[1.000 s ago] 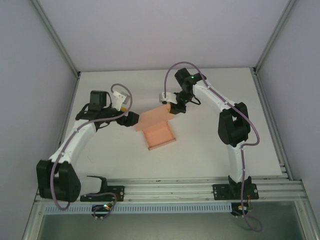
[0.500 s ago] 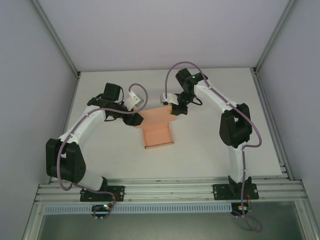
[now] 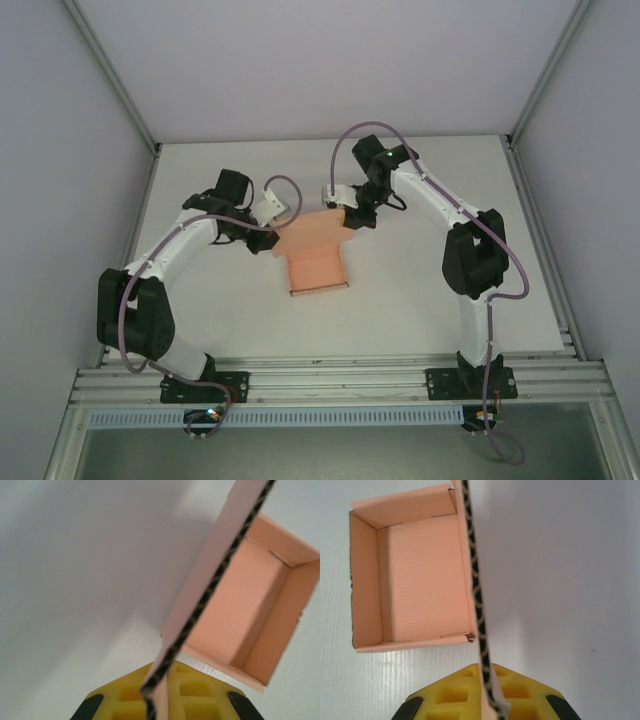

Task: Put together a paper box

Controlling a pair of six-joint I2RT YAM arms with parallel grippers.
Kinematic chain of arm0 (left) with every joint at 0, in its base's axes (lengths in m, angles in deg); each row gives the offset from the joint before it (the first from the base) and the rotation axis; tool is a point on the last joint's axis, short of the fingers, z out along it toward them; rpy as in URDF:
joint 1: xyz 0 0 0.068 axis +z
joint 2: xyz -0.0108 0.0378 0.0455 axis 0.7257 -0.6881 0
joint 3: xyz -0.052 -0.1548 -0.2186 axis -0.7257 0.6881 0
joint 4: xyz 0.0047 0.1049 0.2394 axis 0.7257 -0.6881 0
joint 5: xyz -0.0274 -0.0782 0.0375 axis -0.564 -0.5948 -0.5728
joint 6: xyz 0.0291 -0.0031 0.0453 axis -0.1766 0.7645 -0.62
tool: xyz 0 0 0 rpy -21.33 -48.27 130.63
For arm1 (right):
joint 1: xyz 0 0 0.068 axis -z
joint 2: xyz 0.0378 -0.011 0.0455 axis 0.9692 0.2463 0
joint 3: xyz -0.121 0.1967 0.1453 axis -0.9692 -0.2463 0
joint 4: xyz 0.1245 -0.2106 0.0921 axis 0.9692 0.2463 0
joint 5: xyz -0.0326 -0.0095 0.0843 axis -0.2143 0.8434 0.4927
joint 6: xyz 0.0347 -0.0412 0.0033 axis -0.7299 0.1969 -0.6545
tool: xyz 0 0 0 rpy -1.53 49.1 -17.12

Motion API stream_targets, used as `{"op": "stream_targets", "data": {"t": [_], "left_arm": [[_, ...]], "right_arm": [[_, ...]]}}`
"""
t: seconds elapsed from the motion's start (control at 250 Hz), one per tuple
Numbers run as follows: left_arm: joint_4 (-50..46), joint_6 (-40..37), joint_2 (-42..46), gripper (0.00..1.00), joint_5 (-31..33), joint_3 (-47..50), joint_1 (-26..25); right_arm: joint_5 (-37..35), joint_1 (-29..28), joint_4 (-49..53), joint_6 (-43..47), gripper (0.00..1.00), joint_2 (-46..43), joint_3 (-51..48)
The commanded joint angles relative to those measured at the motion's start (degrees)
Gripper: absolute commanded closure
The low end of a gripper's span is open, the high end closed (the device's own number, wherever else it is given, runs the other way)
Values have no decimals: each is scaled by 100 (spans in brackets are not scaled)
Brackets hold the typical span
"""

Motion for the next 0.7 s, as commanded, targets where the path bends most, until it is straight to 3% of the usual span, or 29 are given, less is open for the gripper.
{"op": "stream_targets", "data": {"t": [0.0, 0.176, 0.387, 0.519, 0.695], "left_arm": [[271, 611, 41, 100, 1018, -204, -85], [1177, 2232, -106, 100, 1585, -381, -306], [2092, 4047, -439, 100, 1953, -464, -775], [2246, 4500, -708, 100, 2708, -659, -1122], [2633, 5287, -1046, 100, 2668, -722, -1219]], "right_arm": [[-663, 8, -622, -966, 100, -344, -165], [-1795, -85, -1753, -3733, 100, -584, -198], [-2176, -320, -3241, -6396, 100, -1325, -1295], [-2615, -516, -3768, -7517, 100, -1382, -1701], [-3343, -926, -4238, -8467, 100, -1202, -1833]]}}
